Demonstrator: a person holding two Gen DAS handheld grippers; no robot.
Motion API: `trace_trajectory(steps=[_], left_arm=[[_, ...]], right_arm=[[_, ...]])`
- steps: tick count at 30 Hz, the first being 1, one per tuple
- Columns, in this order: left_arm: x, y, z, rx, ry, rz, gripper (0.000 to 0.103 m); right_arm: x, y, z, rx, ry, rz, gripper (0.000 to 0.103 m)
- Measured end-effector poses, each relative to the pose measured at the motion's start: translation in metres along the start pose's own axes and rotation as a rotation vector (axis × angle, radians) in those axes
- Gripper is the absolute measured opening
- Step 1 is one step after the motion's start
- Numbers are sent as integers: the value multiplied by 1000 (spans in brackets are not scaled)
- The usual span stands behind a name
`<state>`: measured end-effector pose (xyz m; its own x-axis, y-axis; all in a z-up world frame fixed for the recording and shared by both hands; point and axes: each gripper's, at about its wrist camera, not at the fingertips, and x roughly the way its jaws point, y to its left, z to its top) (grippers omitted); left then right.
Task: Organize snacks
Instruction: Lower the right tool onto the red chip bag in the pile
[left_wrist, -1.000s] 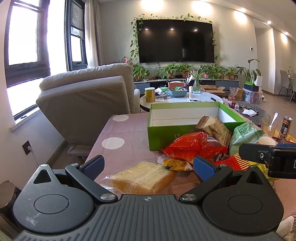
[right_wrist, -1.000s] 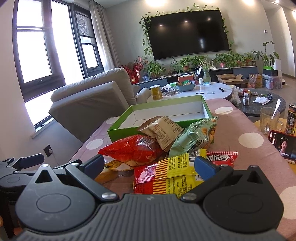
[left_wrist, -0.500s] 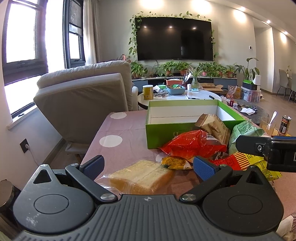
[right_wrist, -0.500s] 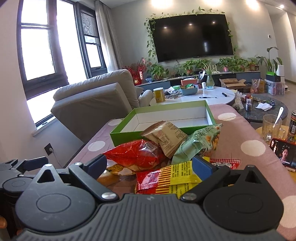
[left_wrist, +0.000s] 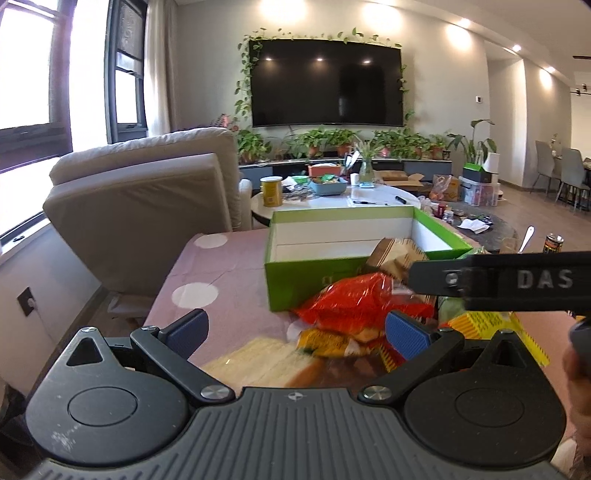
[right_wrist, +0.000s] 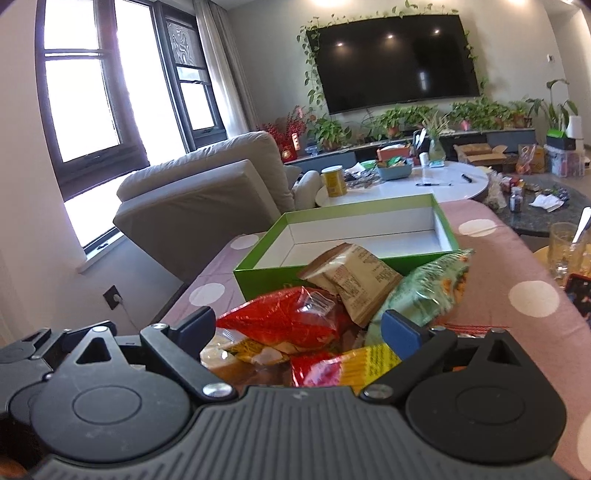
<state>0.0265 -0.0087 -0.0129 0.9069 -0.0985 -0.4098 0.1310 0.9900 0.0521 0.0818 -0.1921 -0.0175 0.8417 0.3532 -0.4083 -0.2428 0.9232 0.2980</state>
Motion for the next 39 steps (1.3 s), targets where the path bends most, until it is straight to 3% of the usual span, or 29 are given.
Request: trace_trajectory(steps=[7, 12, 17, 22, 25, 27, 29, 32, 39], left_arm=[[44, -4, 13, 39, 76, -79, 102], [75, -3, 20, 18, 154, -132, 101], [97, -8, 25, 19, 220, -174, 98], [115, -12, 24, -9, 281, -209, 95], [122, -13, 21, -33, 302, -243, 84], [122, -13, 18, -58, 301, -271, 69], [116, -15, 18, -47, 275, -274, 63], [104, -19, 21, -35, 253, -291, 63], [75, -25, 32, -10, 214, -294, 63]], right_arm=[[45, -14, 24, 120, 141, 55, 88], [71, -16, 28, 146, 236, 6, 88], [99, -19, 27, 218, 403, 22, 88], [106, -20, 28, 231, 420, 7, 88], [105, -22, 28, 222, 412, 5, 88], [102, -23, 27, 219, 383, 25, 64], [100, -25, 28, 221, 382, 23, 56], [98, -22, 28, 193, 375, 23, 48], [74, -23, 33, 233, 367, 47, 47]])
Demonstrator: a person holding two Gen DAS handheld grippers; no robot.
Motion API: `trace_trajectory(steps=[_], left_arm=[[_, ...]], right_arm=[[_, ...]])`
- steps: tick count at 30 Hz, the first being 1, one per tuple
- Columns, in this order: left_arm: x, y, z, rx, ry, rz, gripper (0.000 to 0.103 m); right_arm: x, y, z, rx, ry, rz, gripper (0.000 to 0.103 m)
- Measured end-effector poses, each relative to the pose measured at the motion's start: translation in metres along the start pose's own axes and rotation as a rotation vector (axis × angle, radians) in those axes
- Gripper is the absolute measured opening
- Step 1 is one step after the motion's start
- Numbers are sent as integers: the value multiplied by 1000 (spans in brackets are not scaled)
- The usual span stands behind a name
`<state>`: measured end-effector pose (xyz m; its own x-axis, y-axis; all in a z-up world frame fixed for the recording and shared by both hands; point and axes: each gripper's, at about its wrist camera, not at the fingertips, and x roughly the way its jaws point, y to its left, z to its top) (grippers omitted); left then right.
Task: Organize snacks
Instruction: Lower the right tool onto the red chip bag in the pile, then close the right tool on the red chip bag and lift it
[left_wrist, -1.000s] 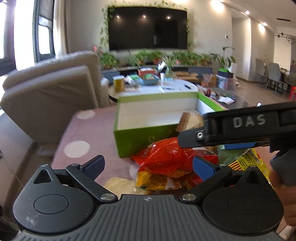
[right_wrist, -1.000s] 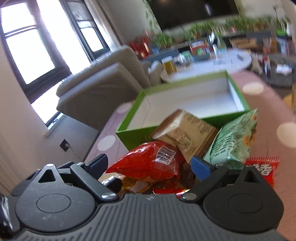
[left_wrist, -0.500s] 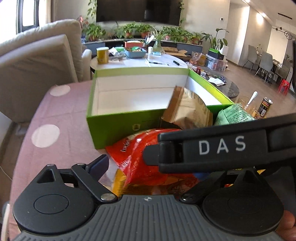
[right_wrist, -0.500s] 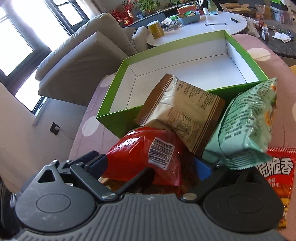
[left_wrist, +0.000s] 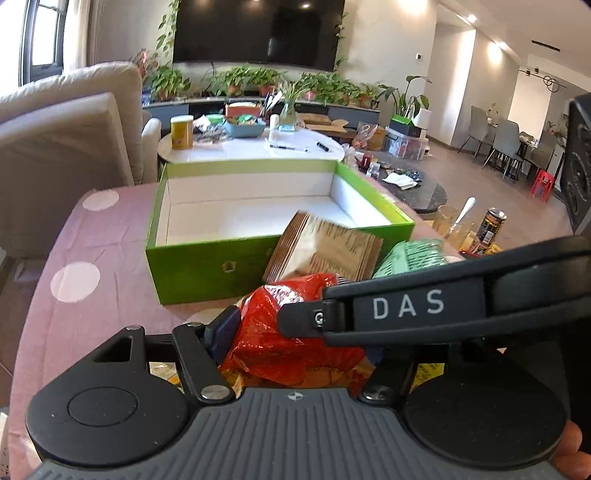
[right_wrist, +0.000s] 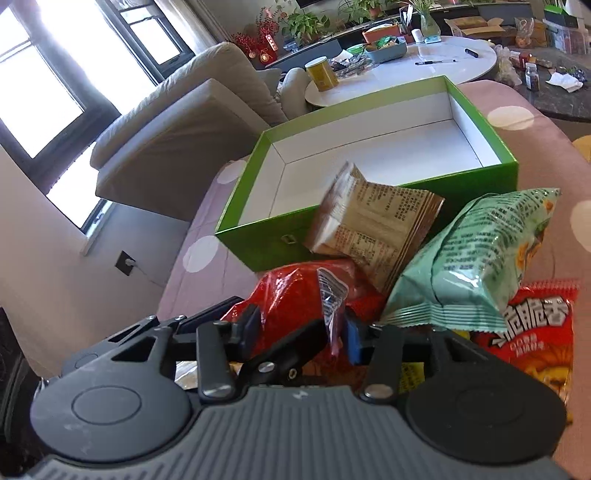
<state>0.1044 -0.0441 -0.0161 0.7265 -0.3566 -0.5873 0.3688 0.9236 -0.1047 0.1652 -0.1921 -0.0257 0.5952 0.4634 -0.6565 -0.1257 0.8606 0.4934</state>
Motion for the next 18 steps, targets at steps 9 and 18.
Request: trace_trajectory(steps=[9, 18], left_arm=[[-41, -23, 3, 57, -67, 13, 63], [-63, -31, 7, 79, -130, 13, 59]], right_arm=[[-33, 10, -3, 51, 13, 68, 47], [-57, 19, -5, 56, -1, 132, 47]])
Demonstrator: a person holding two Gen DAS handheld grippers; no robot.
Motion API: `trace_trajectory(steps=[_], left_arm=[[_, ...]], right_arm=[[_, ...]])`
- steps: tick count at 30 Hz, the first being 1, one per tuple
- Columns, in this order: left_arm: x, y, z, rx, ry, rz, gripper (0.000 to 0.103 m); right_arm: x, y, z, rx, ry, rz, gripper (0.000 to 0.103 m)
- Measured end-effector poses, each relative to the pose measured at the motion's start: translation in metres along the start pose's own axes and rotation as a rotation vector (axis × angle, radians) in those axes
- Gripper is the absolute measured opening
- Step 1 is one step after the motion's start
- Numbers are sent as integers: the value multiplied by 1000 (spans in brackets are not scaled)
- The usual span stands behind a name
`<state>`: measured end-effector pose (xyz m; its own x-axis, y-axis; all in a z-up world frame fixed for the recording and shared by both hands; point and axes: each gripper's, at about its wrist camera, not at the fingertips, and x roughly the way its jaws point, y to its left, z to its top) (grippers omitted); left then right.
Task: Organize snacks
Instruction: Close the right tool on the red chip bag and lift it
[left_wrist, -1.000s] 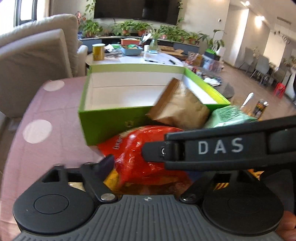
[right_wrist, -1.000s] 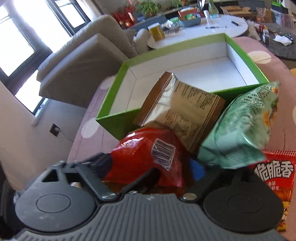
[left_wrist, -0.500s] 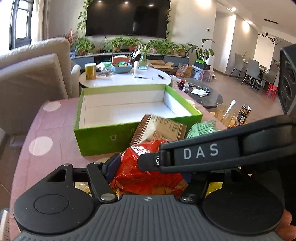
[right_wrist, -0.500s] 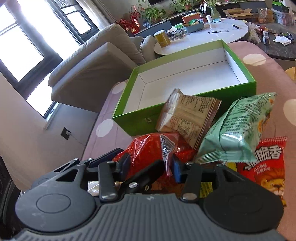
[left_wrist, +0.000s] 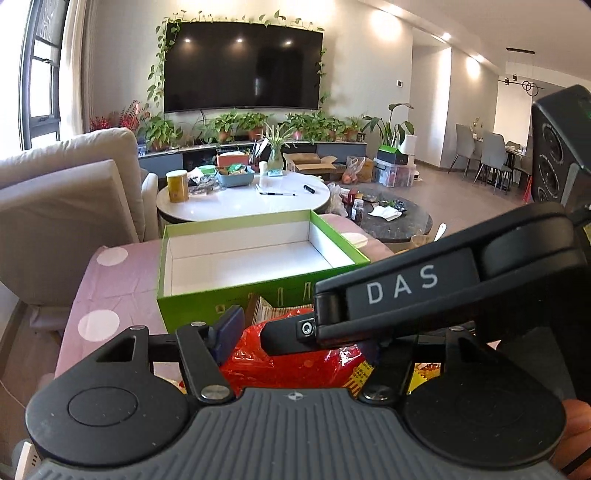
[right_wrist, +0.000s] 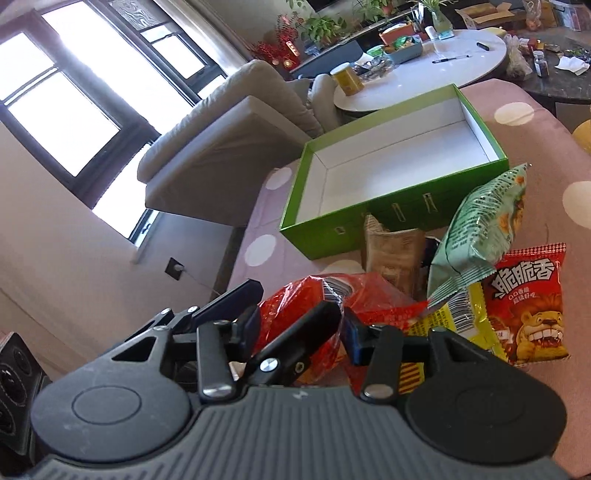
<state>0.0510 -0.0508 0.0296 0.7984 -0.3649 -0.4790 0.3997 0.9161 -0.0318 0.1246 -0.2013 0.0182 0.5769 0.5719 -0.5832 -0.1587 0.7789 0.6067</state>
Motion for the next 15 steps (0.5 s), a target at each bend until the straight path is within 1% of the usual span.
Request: trace_trajectory(steps=[6, 10, 13, 15], left_arm=[[-3, 2, 21, 15, -47, 22, 56], [0, 10, 42, 10, -71, 21, 55], [1, 16, 58, -9, -109, 18, 55], [0, 18, 64, 4, -131, 20, 56]], right_arm=[[-7, 10, 9, -11, -28, 12, 47], [-8, 23, 28, -43, -60, 12, 47], [-9, 31, 42, -54, -100, 12, 47], [-11, 35, 50, -63, -127, 15, 47]])
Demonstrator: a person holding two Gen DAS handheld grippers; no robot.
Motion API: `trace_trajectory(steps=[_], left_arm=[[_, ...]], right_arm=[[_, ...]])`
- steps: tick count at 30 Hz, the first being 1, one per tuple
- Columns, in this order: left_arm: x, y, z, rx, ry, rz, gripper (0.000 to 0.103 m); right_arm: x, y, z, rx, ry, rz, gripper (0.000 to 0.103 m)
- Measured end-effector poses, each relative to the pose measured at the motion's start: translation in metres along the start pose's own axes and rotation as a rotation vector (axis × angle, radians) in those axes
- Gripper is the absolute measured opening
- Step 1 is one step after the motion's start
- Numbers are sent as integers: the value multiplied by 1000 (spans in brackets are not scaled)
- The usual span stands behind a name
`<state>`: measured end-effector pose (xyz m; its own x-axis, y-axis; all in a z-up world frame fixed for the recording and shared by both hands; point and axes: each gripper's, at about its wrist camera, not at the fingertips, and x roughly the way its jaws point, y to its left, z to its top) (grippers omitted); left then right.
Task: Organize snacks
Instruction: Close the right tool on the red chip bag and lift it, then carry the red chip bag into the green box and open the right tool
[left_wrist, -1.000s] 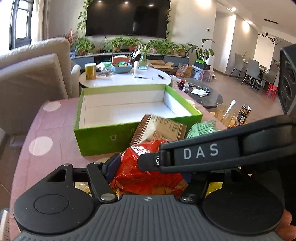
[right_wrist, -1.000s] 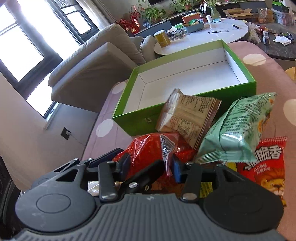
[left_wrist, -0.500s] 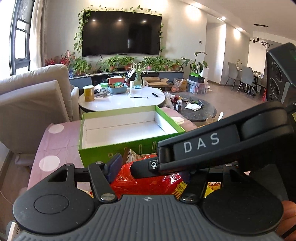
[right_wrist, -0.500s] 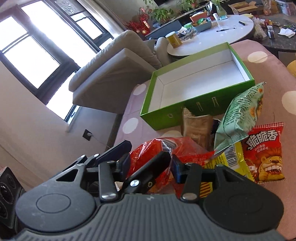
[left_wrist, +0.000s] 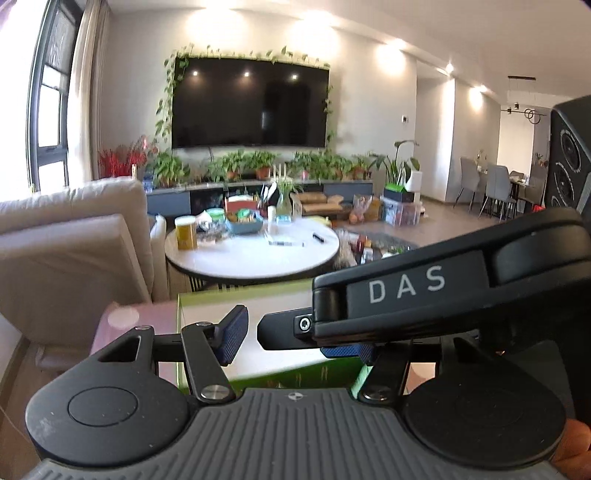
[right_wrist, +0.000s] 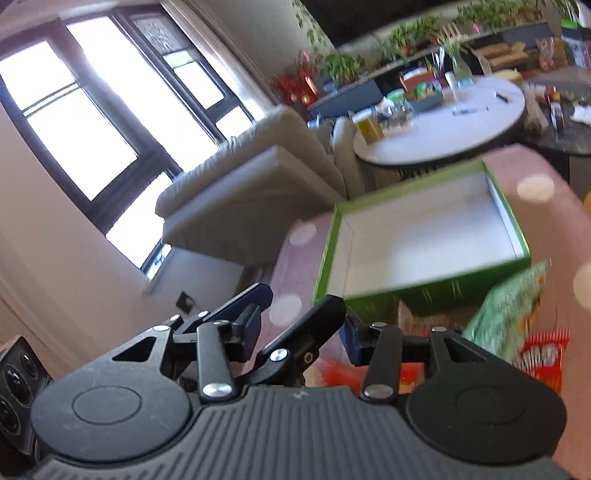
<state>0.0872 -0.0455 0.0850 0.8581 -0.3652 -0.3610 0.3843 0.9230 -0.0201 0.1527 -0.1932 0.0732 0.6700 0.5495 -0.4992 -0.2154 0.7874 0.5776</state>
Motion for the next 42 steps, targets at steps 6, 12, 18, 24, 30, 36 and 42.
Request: trace_trajectory(steps=[6, 12, 18, 24, 30, 36, 42], left_arm=[[10, 17, -30, -97, 123, -117, 68], [26, 24, -77, -110, 255, 0, 81], [8, 23, -103, -110, 268, -76, 99], [32, -8, -131, 105, 309, -17, 76], [52, 7, -132, -31, 367, -57, 47], [26, 9, -111, -67, 298, -83, 42], [11, 8, -69, -14, 180, -59, 42]], right_arm=[[3, -20, 2, -44, 26, 34, 46], [28, -47, -25, -127, 105, -73, 53], [45, -71, -32, -85, 195, -116, 70], [66, -52, -46, -174, 223, -154, 76], [83, -47, -54, -196, 258, -137, 51], [54, -38, -51, -161, 221, -98, 37], [16, -8, -32, -237, 85, -49, 37]])
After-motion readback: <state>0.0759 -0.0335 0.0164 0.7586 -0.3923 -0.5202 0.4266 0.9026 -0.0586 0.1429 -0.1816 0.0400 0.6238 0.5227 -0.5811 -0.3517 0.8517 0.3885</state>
